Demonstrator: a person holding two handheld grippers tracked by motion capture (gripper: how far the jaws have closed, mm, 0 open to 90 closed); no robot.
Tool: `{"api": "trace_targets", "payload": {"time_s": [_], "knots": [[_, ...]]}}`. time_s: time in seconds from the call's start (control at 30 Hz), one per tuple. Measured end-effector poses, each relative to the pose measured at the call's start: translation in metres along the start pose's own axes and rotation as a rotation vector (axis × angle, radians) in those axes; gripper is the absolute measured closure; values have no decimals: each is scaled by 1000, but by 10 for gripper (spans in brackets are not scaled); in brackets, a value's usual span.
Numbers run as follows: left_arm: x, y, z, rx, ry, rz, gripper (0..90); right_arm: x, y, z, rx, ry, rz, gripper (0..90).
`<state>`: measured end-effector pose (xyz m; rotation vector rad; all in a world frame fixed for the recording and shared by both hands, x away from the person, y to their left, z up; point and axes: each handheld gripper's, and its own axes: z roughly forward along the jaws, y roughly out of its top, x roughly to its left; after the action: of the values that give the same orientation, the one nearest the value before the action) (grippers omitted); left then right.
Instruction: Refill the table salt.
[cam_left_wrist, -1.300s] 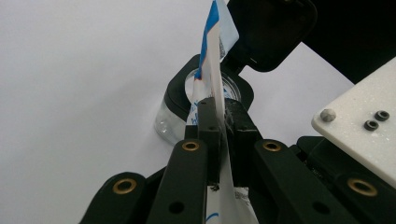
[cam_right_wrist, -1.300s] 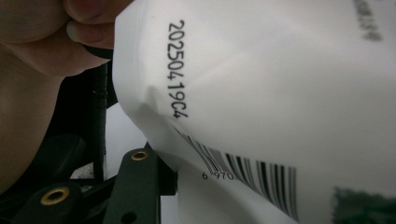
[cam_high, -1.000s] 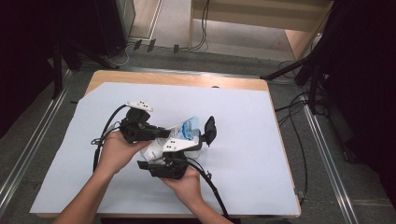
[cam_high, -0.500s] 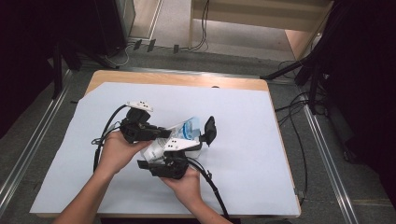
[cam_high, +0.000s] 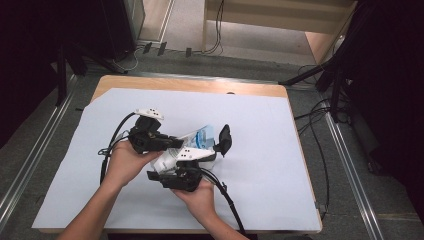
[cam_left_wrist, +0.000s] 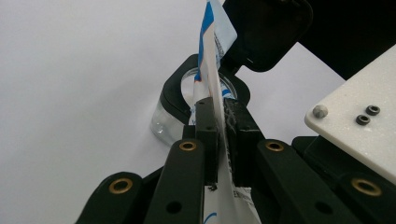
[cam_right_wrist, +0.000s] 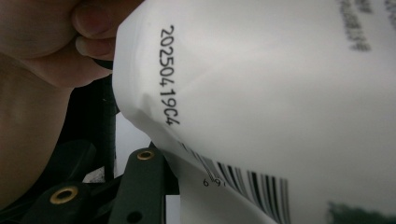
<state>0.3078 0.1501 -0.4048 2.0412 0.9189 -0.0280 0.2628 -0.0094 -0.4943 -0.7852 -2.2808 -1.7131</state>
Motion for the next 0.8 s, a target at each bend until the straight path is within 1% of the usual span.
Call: {"api": "trace_targets", "payload": {"time_s": [0.23,0.8], "knots": [[0,-1,0,1,-3,1,846,0,0,0,-4,4,2,640],[0,-2,-3,-4,11,-8,846,0,1,2,-2,13,-5,640]]}}
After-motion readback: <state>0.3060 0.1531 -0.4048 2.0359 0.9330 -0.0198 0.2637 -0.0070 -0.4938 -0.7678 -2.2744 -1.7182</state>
